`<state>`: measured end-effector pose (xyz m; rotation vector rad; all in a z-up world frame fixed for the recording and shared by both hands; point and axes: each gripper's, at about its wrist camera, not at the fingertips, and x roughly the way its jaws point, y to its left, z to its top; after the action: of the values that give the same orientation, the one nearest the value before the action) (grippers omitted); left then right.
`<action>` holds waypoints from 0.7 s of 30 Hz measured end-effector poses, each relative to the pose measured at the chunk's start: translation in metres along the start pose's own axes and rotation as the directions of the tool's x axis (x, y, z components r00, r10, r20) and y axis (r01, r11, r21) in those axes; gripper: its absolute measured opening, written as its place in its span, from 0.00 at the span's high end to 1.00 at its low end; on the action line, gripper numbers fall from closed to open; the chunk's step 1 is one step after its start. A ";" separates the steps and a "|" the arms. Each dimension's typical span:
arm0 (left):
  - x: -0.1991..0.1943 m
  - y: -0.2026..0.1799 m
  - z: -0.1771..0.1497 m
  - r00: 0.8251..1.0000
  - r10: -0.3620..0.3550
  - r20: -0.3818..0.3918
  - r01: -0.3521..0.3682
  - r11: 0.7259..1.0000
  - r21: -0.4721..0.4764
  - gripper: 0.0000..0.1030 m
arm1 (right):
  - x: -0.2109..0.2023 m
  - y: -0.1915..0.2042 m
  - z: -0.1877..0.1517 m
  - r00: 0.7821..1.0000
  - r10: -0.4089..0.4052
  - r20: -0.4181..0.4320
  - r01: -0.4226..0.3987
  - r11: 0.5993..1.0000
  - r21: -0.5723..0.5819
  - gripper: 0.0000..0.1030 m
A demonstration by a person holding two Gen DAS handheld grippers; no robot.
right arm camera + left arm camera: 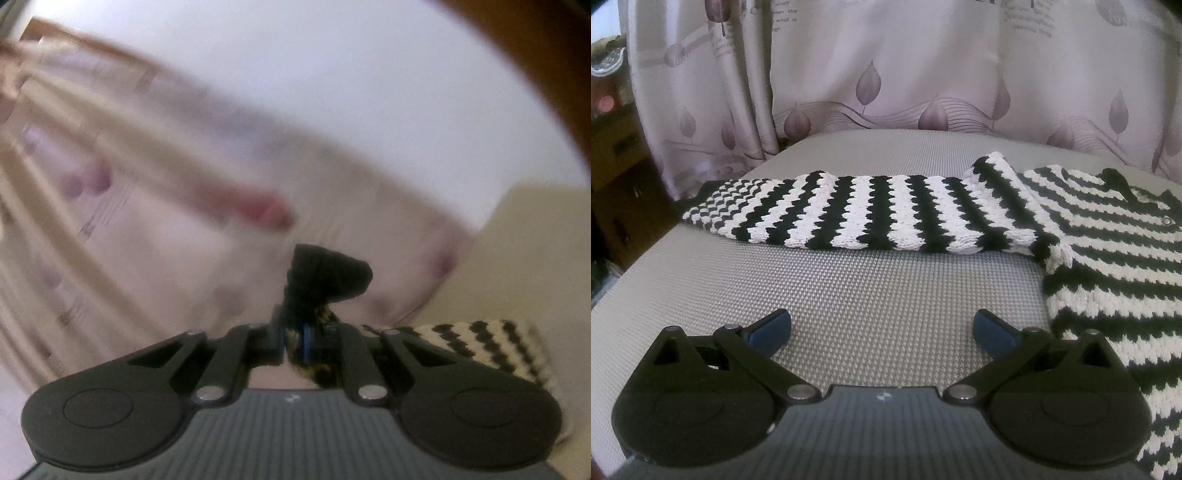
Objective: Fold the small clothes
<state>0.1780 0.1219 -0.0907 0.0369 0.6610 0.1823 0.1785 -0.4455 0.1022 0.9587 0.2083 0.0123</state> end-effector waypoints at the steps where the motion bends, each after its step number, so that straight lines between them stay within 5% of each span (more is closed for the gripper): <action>1: 0.000 0.000 0.000 1.000 -0.001 0.001 0.001 1.000 0.000 0.00 | 0.016 0.007 -0.014 0.999 0.023 -0.030 -0.023 1.000 0.006 0.91; 10: 0.001 0.003 -0.001 1.000 -0.028 -0.001 0.028 0.999 -0.017 0.00 | 0.110 0.063 -0.166 0.960 0.105 -0.260 -0.100 0.995 0.030 0.91; 16: 0.002 0.003 -0.001 0.999 -0.037 0.000 0.037 0.999 -0.018 0.00 | 0.146 0.068 -0.251 0.921 0.030 -0.390 -0.059 0.996 -0.063 0.91; 21: 0.002 0.003 -0.001 0.999 -0.042 0.002 0.043 0.999 -0.016 0.00 | 0.164 0.075 -0.295 0.873 -0.099 -0.477 -0.045 0.959 -0.281 0.88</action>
<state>0.1786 0.1254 -0.0923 0.0072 0.6584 0.1468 0.2913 -0.1467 -0.0289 0.6478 0.6719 0.2566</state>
